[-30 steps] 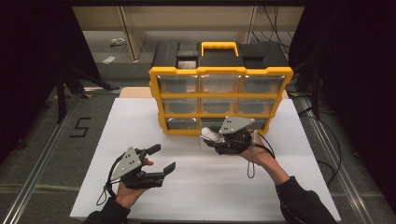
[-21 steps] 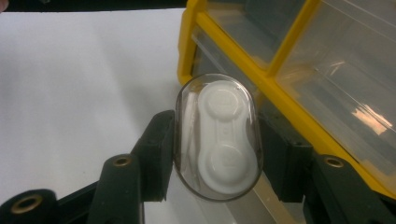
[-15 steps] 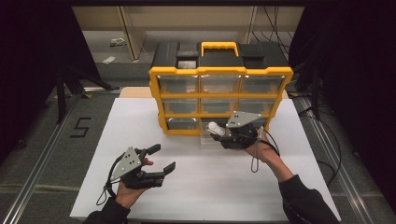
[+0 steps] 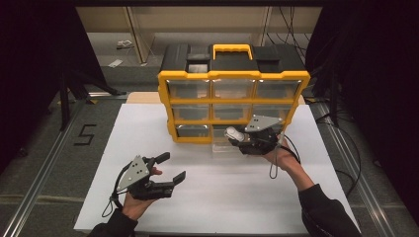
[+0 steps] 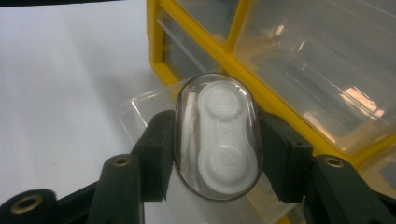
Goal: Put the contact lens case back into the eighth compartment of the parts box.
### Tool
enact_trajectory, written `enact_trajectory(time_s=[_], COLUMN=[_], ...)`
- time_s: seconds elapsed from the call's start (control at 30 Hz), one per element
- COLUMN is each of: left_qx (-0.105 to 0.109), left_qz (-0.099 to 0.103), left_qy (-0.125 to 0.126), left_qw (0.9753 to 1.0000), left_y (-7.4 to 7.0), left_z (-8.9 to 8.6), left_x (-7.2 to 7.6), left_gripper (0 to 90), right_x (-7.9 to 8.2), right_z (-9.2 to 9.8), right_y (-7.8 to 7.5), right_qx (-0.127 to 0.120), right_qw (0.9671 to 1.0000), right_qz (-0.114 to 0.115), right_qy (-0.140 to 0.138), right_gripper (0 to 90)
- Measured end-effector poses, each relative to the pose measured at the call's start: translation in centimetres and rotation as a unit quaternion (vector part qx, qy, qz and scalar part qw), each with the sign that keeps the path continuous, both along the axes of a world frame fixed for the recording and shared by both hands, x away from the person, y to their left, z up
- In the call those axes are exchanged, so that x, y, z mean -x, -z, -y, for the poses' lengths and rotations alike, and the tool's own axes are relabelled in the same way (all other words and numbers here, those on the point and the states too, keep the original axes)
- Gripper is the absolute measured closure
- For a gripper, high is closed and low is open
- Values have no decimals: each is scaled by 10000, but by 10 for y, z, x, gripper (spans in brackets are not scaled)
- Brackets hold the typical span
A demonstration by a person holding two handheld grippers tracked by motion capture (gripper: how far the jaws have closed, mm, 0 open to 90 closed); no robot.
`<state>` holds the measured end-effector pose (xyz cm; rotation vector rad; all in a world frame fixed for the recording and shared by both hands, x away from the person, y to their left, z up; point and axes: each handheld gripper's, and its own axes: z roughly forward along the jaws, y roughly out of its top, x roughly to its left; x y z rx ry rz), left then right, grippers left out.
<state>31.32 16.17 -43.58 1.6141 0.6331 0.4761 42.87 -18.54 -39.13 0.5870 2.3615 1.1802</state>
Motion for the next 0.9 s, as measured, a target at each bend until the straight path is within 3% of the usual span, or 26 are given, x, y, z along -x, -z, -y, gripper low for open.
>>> enact_trajectory(time_s=[0.9], left_qx=[-11], left_qz=[-14], left_qy=[12], left_qw=[10000], left_y=[0], left_z=[1], left_x=[-1], left_gripper=[198], right_x=[-9], right_z=[13], right_y=[9], right_qx=[238], right_qw=[9992], right_qz=[-277], right_qy=[167], right_gripper=[494])
